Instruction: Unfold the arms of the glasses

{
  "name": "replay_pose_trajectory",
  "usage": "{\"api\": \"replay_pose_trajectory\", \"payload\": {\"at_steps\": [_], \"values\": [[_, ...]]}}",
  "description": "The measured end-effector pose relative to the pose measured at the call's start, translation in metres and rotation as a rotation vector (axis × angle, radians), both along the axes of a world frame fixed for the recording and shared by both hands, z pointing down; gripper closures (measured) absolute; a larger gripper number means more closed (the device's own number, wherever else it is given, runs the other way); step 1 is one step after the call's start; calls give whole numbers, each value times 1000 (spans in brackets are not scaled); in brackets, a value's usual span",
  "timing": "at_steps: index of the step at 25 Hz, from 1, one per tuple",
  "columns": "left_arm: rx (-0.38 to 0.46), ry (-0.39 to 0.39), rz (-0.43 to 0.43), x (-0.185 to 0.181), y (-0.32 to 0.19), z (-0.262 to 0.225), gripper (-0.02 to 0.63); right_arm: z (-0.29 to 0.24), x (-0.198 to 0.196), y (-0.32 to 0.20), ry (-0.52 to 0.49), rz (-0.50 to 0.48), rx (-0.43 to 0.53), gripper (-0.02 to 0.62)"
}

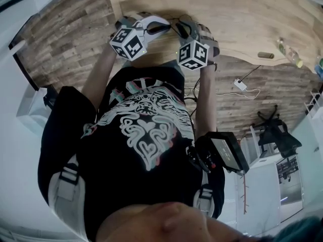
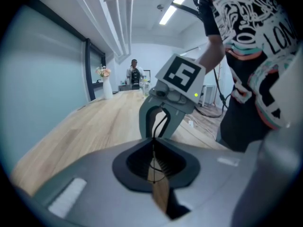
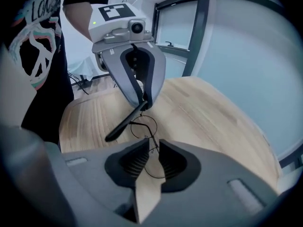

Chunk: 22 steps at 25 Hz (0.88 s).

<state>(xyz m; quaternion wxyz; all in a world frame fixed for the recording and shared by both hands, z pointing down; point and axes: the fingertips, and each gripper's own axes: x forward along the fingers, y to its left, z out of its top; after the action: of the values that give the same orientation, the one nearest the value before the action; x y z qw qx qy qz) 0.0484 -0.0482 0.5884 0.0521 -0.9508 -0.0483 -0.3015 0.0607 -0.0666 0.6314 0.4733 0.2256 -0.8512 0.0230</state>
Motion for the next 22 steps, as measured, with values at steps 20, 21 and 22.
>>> {"api": "replay_pose_trajectory", "payload": {"at_steps": [20,21,22], "values": [[-3,-9,-18,3,-9,6,607,25,-12,-9,145,-214,-38,531],[-8,-12,-27,4,-9,4,606,25,-12,-8,146,-216,-42,531],[-10,-14,-29,4,-9,5,607,25,-12,-8,148,-222,-48,531]]}}
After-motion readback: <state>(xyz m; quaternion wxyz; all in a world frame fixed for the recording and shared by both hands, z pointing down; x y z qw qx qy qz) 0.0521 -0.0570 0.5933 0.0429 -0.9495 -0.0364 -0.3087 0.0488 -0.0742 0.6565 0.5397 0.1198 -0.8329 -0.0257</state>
